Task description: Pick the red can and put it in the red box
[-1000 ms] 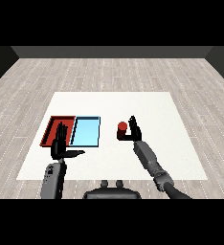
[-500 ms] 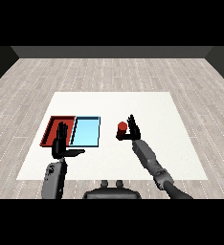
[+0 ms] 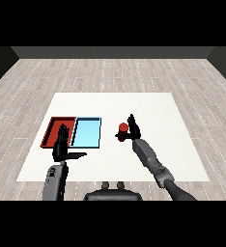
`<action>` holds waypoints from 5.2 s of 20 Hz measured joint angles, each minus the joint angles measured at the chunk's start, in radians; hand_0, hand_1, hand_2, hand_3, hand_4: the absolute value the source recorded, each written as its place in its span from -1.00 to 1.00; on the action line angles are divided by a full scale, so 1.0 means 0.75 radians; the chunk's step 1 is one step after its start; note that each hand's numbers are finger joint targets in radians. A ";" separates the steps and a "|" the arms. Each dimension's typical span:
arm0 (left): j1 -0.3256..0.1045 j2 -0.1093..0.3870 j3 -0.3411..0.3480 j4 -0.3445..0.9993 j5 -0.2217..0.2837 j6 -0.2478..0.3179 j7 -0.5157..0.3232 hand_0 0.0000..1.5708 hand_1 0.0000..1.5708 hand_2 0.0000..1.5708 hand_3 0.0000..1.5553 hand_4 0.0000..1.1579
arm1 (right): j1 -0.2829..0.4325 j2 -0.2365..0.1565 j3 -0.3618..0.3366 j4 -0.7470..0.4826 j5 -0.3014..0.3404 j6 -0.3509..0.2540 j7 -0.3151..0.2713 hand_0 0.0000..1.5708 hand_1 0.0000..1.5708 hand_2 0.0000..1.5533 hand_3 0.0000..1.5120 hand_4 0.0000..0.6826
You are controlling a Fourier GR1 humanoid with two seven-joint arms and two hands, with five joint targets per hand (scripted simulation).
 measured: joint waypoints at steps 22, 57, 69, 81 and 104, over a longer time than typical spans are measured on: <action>0.024 0.010 0.008 -0.051 0.009 -0.005 0.028 -1.00 -1.00 -1.00 -1.00 -1.00 | -0.132 0.002 0.106 0.171 -0.118 -0.093 -0.006 0.89 0.89 0.89 0.91 0.94; -0.203 -0.053 -0.399 0.117 -0.045 0.179 0.174 -1.00 -1.00 -1.00 -1.00 -1.00 | 0.205 -0.050 0.241 -0.710 0.130 -0.385 0.242 0.82 0.82 0.86 0.88 0.90; -0.265 -0.055 -0.620 0.163 -0.002 0.328 0.194 -1.00 -1.00 -1.00 -1.00 -1.00 | 0.401 -0.031 0.299 -1.088 0.288 -0.387 0.387 0.75 0.75 0.81 0.85 0.83; -0.434 -0.052 -0.683 0.312 0.045 0.426 0.238 -1.00 -1.00 -1.00 -1.00 -1.00 | 0.370 0.001 0.423 -1.143 0.260 -0.447 0.401 0.82 0.82 0.85 0.85 0.80; -0.551 -0.014 -0.801 0.383 0.057 0.659 0.300 0.98 0.98 0.88 0.78 0.50 | 0.303 -0.022 0.596 -1.215 0.172 -0.573 0.409 0.91 0.91 0.87 0.85 0.53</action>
